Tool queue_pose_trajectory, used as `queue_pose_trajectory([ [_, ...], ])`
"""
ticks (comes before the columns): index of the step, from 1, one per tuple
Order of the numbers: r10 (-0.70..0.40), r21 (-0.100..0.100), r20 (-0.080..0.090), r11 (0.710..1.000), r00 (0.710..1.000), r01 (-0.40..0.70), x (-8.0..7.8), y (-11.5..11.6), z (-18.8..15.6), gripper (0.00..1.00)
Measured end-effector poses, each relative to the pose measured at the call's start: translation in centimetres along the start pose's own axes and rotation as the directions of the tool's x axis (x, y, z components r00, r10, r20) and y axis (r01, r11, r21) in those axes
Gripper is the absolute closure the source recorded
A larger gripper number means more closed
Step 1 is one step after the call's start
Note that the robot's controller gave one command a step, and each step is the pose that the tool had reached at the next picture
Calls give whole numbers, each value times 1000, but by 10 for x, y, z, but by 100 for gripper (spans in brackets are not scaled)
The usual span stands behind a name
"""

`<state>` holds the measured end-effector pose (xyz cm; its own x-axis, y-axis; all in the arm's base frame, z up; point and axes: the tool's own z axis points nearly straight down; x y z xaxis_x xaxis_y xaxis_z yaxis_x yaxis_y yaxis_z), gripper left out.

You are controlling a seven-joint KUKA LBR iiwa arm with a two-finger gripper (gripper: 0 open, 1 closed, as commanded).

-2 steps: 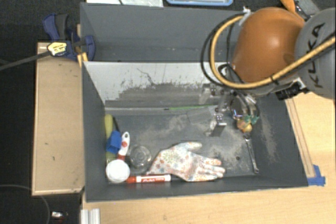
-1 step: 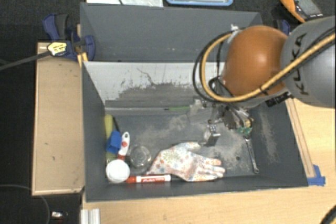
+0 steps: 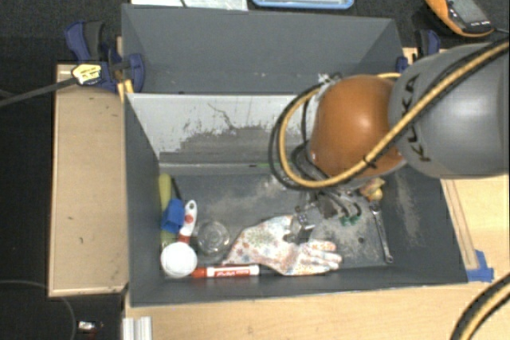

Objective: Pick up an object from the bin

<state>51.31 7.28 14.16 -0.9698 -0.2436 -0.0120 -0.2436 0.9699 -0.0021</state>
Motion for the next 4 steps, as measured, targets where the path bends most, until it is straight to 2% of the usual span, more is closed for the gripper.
queue_pose_trajectory([
  [1,-206,-1,1,979,979,206,-7,-18,47,0],
  [2,-380,-3,-4,925,925,380,-12,-20,25,0],
  [3,-712,-4,-2,702,702,712,-5,-18,-29,0],
  [4,-835,10,5,551,551,835,-13,-21,-36,0],
])
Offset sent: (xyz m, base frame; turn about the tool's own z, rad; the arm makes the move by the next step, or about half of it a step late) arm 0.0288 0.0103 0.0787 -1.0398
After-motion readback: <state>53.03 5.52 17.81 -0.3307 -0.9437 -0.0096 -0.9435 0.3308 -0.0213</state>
